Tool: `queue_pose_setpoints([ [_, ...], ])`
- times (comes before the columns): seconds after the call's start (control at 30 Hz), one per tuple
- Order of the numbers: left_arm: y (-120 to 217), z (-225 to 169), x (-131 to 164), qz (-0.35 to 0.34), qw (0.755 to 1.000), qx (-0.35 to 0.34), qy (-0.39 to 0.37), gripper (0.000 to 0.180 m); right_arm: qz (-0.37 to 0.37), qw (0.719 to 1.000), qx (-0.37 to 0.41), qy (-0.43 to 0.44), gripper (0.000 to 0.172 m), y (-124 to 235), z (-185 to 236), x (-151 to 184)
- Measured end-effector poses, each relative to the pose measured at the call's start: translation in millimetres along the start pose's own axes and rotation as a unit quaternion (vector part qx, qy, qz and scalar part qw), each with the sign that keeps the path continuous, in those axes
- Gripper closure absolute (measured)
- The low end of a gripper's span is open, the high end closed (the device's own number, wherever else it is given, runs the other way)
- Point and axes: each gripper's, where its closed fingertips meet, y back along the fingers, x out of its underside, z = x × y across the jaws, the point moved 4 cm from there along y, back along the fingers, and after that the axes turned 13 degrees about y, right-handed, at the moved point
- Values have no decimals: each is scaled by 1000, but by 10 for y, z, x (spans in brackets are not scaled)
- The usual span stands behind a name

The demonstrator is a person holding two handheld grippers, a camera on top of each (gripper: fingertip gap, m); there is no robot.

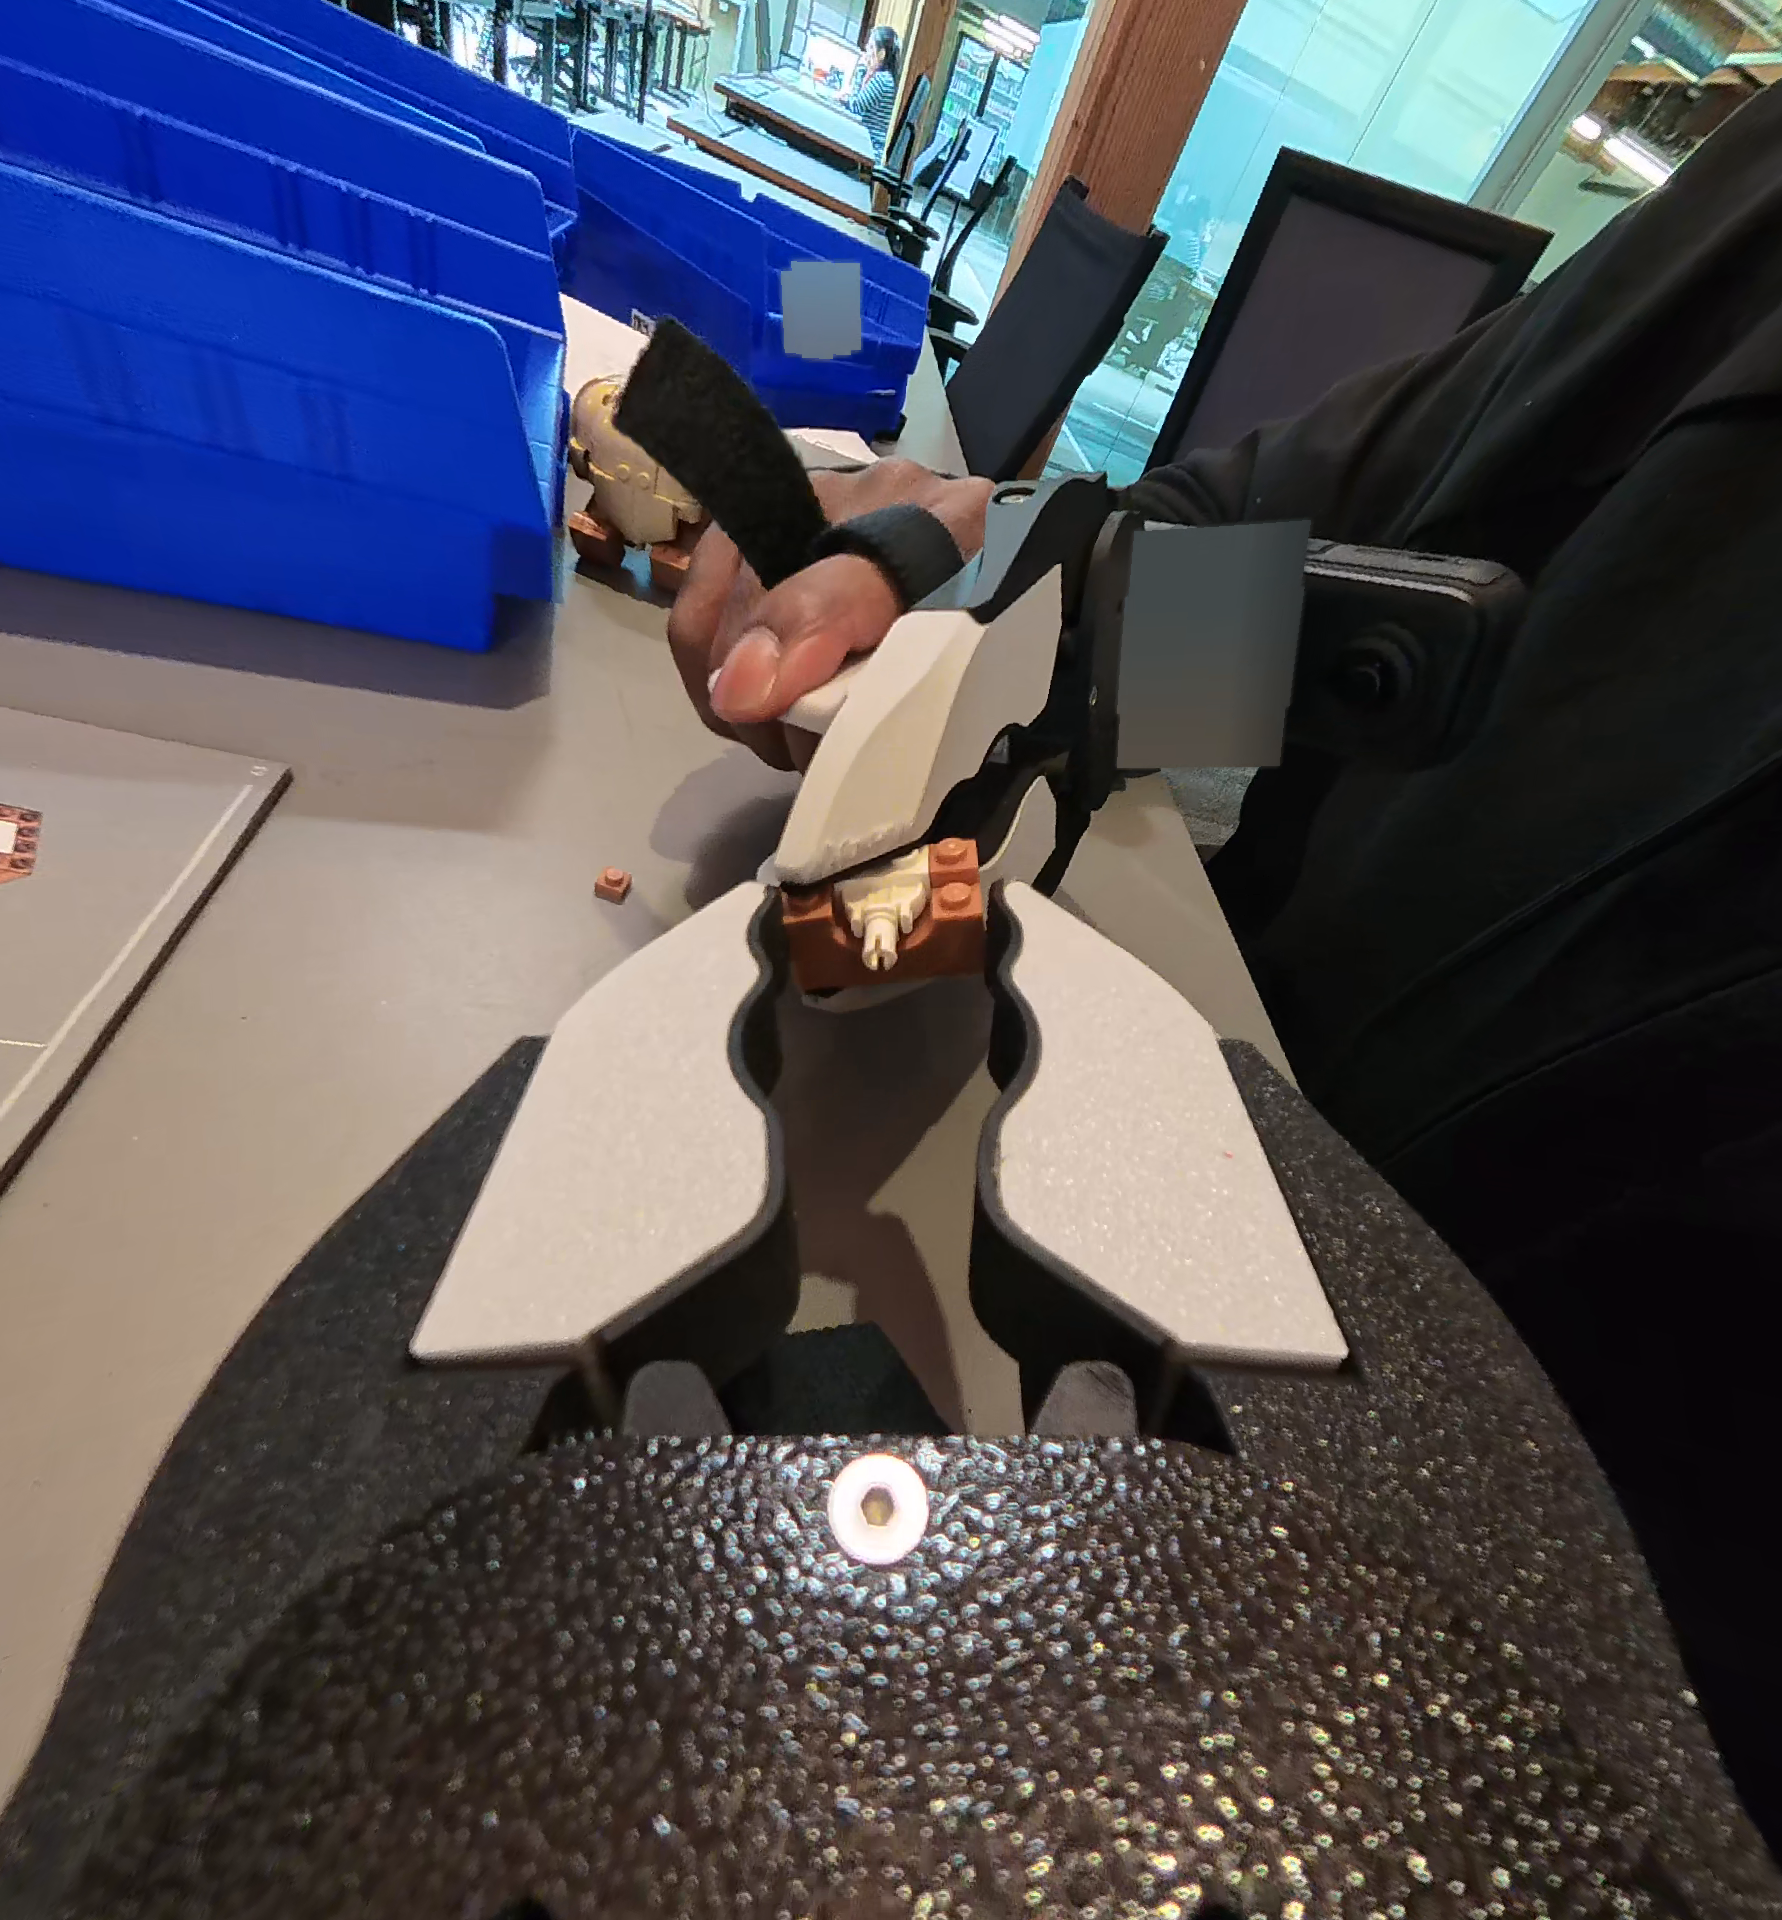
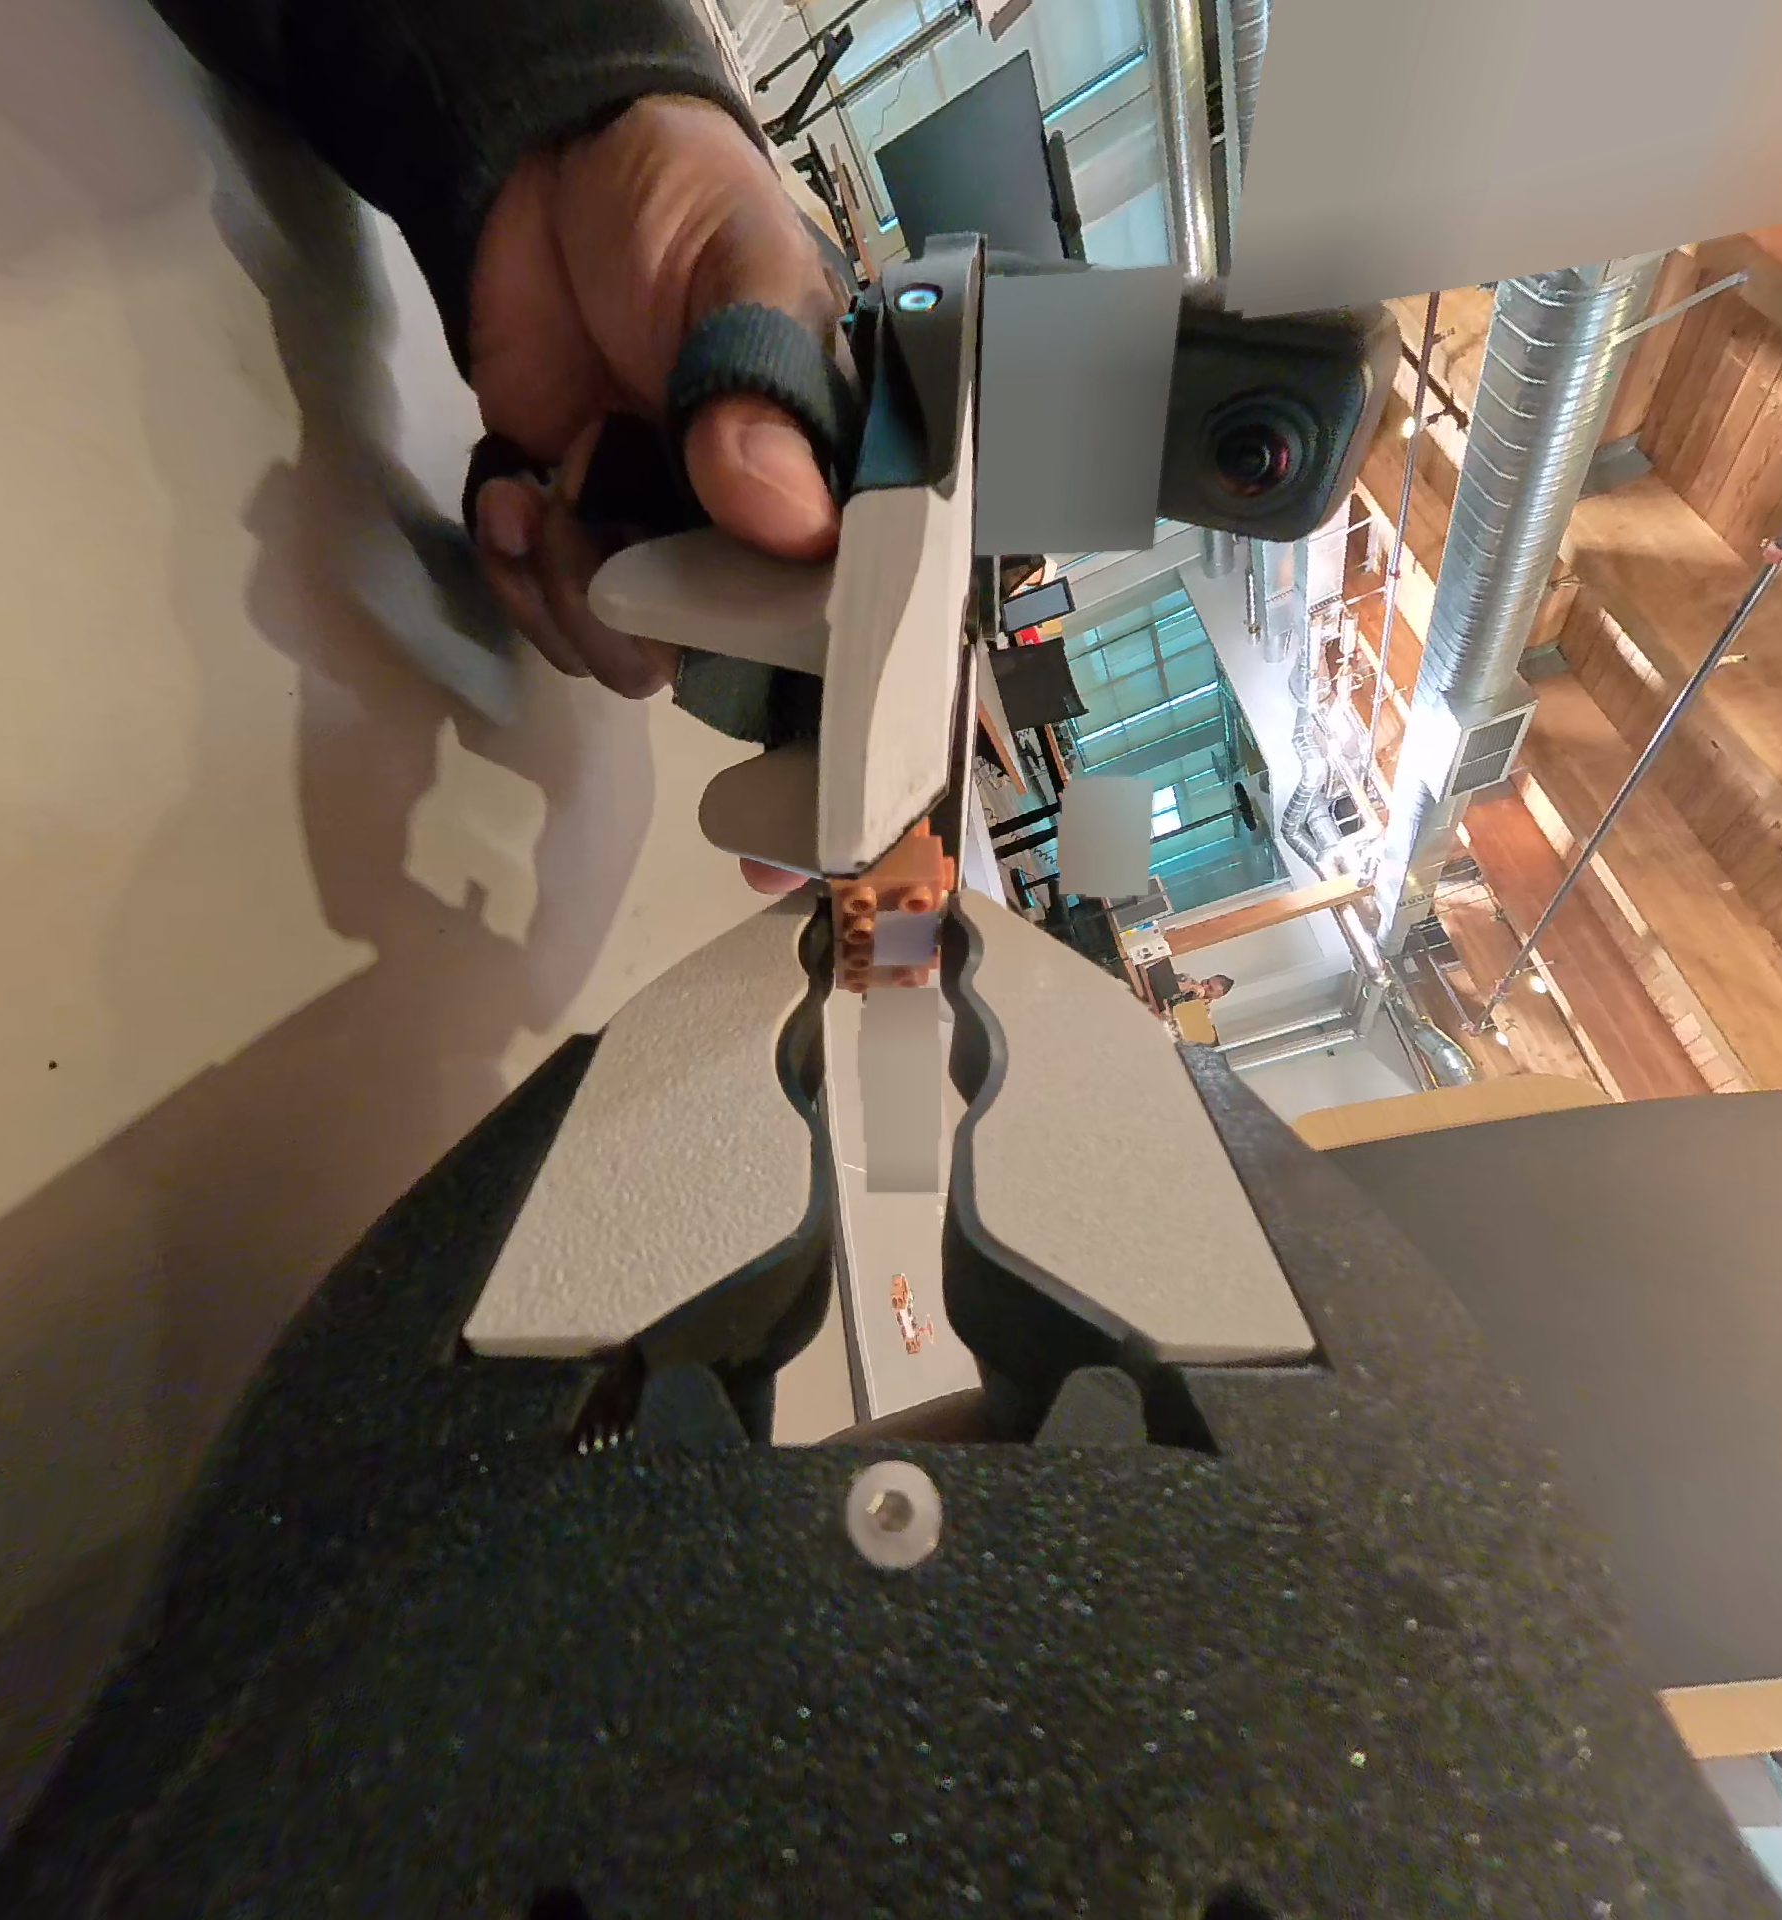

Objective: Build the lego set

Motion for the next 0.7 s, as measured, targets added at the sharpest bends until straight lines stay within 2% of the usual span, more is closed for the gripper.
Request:
queue_pose_setpoints([
  [0.27,-20,-7,-2,-5,1000,-10,8,144,8,1000,-11,-9,153,14,-4,0],
  [0.7,1,-11,-25,-8,1000,-12,10,145,4,1000,18,6,153,9,-34,-2],
])
